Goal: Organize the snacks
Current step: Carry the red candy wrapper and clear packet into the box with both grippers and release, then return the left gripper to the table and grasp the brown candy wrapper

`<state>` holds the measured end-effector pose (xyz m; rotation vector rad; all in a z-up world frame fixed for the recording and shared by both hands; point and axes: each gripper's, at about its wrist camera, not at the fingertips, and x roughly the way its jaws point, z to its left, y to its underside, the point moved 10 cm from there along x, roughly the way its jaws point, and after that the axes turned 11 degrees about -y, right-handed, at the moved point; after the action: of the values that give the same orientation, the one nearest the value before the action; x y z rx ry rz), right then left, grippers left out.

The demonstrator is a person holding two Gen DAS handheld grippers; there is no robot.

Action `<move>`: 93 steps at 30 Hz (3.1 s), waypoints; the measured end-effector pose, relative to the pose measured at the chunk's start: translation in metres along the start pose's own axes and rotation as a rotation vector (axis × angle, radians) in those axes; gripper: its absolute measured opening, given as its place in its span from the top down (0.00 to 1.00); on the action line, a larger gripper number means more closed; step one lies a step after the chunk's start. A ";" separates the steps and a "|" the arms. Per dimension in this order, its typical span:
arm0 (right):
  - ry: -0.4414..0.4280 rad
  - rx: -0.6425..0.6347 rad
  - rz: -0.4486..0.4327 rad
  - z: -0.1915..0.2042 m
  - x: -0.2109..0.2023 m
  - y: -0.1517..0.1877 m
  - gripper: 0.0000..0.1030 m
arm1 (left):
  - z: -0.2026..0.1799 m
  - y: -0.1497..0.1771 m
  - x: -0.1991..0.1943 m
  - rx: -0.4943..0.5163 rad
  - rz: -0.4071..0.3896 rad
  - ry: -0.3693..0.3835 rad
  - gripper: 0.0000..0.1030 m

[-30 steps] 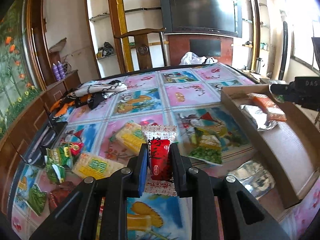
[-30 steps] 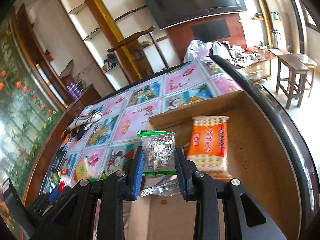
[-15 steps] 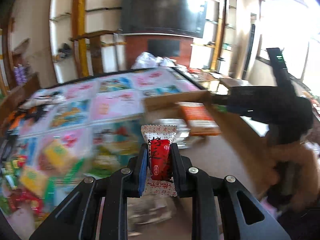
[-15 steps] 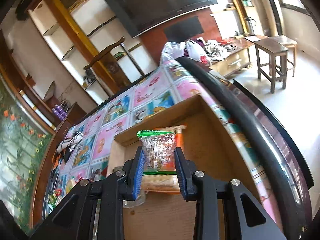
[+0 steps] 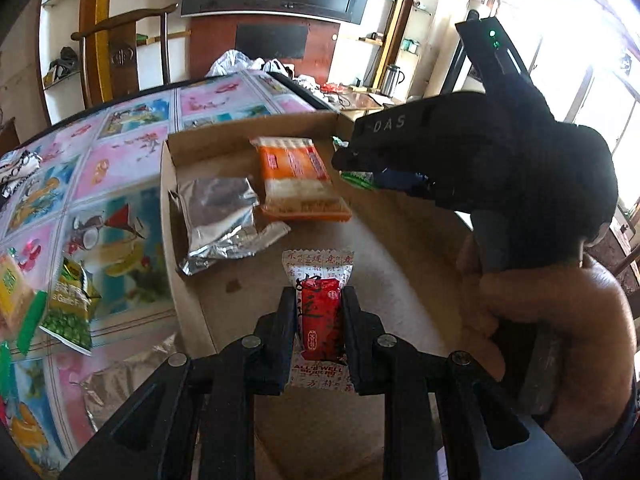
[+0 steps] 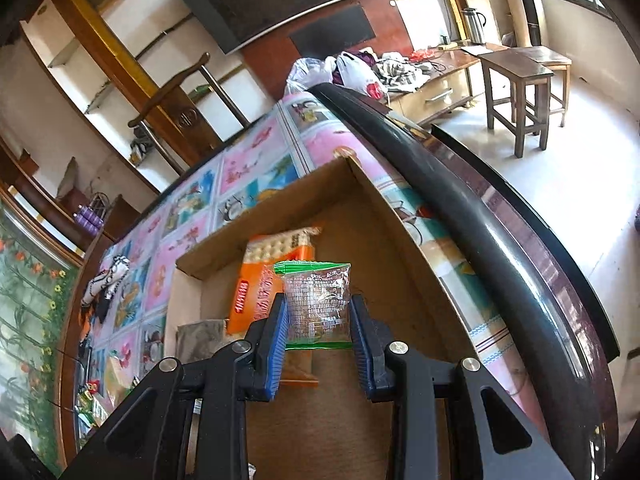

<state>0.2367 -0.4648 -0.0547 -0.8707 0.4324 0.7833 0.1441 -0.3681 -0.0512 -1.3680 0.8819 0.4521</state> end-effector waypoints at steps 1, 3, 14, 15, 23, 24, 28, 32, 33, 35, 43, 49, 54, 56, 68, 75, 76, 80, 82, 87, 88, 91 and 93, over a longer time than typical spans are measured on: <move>0.004 0.003 0.005 -0.001 0.001 0.001 0.69 | 0.001 0.001 0.001 -0.001 0.005 0.000 0.80; 0.012 0.006 0.012 -0.003 0.002 0.003 0.69 | 0.001 0.004 0.005 -0.001 0.015 -0.003 0.80; 0.029 0.002 0.022 -0.004 0.004 0.004 0.68 | 0.001 0.006 0.011 0.011 0.019 -0.022 0.80; 0.031 0.003 0.022 -0.004 0.004 0.005 0.68 | 0.000 0.006 0.010 0.011 0.018 -0.023 0.80; 0.036 0.003 0.024 -0.004 0.005 0.005 0.67 | 0.001 0.006 0.009 0.014 0.015 -0.028 0.80; 0.037 0.003 0.023 -0.004 0.005 0.005 0.67 | 0.001 0.006 0.010 0.014 0.014 -0.031 0.79; 0.043 0.004 0.020 -0.004 0.004 0.004 0.67 | 0.002 0.006 0.010 0.012 0.016 -0.029 0.74; 0.044 0.006 0.015 -0.003 0.003 0.003 0.67 | 0.004 0.006 0.011 0.008 0.019 -0.030 0.69; 0.042 0.005 0.012 -0.003 0.003 0.003 0.67 | 0.004 0.005 0.010 0.008 0.017 -0.031 0.69; 0.041 0.001 0.008 -0.002 0.002 0.003 0.67 | 0.004 0.004 0.008 0.008 0.009 -0.033 0.65; -0.029 -0.066 -0.045 0.025 -0.009 -0.002 0.67 | 0.011 -0.001 -0.004 0.000 -0.021 -0.044 0.64; -0.051 -0.138 -0.041 0.047 -0.007 0.003 0.67 | 0.030 -0.007 -0.018 -0.021 -0.046 -0.077 0.59; -0.076 -0.195 -0.032 0.064 -0.005 0.009 0.67 | 0.061 -0.008 -0.034 -0.037 -0.079 -0.129 0.56; -0.081 -0.221 -0.028 0.070 -0.004 0.012 0.67 | 0.076 -0.007 -0.039 -0.050 -0.087 -0.147 0.56; -0.198 -0.379 0.052 0.129 0.008 0.054 0.67 | 0.173 0.018 -0.064 -0.183 -0.092 -0.247 0.56; -0.317 -0.460 0.167 0.166 0.019 0.096 0.66 | 0.248 0.049 -0.089 -0.294 -0.074 -0.317 0.54; -0.311 -0.469 0.167 0.167 0.019 0.098 0.66 | 0.259 0.054 -0.093 -0.308 -0.071 -0.328 0.53; -0.309 -0.466 0.171 0.168 0.019 0.100 0.66 | 0.320 0.081 -0.113 -0.389 -0.054 -0.410 0.43; -0.303 -0.461 0.170 0.167 0.020 0.098 0.66 | 0.347 0.094 -0.117 -0.451 -0.032 -0.423 0.43; -0.292 -0.457 0.168 0.165 0.020 0.098 0.66 | 0.374 0.108 -0.109 -0.529 0.005 -0.383 0.43; -0.292 -0.457 0.169 0.165 0.020 0.098 0.66 | 0.371 0.108 -0.104 -0.523 0.010 -0.350 0.41; -0.286 -0.455 0.171 0.164 0.021 0.098 0.66 | 0.370 0.115 -0.094 -0.485 0.048 -0.379 0.40; -0.284 -0.453 0.173 0.163 0.022 0.098 0.66 | 0.363 0.117 -0.091 -0.458 0.064 -0.356 0.40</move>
<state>0.1812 -0.2840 -0.0229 -1.1293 0.0752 1.1741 0.1014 0.0212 -0.0714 -1.6071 0.5443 0.9586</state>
